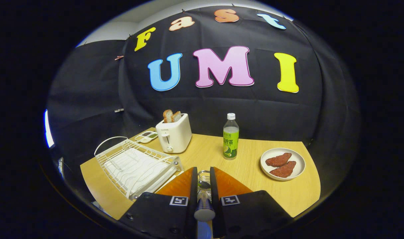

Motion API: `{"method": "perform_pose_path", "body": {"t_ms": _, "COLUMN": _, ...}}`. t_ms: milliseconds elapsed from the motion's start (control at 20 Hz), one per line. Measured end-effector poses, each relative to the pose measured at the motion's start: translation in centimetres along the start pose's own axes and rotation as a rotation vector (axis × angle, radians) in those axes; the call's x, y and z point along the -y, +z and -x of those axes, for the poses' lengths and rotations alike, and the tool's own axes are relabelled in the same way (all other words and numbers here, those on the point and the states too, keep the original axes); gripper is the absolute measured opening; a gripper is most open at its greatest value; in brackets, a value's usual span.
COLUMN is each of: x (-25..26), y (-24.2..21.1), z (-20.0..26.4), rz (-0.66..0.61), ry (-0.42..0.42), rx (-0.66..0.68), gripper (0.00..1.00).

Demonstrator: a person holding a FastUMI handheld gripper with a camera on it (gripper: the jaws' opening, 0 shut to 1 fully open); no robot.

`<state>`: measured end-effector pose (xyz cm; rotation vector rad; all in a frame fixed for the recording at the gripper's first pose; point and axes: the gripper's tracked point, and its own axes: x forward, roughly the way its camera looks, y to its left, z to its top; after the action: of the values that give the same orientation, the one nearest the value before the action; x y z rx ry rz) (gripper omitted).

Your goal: Take the plate from the dish rack, then take the spoon from the basket and place it into the plate.

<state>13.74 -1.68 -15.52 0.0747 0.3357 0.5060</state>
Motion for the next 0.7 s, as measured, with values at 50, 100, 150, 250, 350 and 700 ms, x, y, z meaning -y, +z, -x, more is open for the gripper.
{"method": "perform_pose_path", "body": {"t_ms": 50, "x": -0.3, "y": 0.6, "z": 0.9, "rz": 0.007, "ry": 0.013, "rx": 0.004, "gripper": 0.21}}
{"method": "perform_pose_path", "body": {"t_ms": 100, "x": -0.6, "y": 1.0, "z": 1.8, "rz": 0.005, "ry": 0.024, "rx": 0.004, "gripper": 0.21}}
{"method": "perform_pose_path", "body": {"t_ms": 150, "x": -1.0, "y": 1.1, "z": 2.7, "rz": -0.004, "ry": 0.040, "rx": 0.002, "gripper": 0.21}}
{"method": "perform_pose_path", "body": {"t_ms": 250, "x": -2.1, "y": 0.7, "z": 4.4, "rz": -0.019, "ry": 0.082, "rx": -0.016, "gripper": 0.21}}
{"method": "perform_pose_path", "body": {"t_ms": 350, "x": -3.3, "y": -0.1, "z": 5.4, "rz": -0.005, "ry": 0.123, "rx": -0.032, "gripper": 0.21}}
{"method": "perform_pose_path", "body": {"t_ms": 700, "x": -8.2, "y": -5.9, "z": 5.4, "rz": 0.050, "ry": 0.239, "rx": -0.123, "gripper": 0.21}}
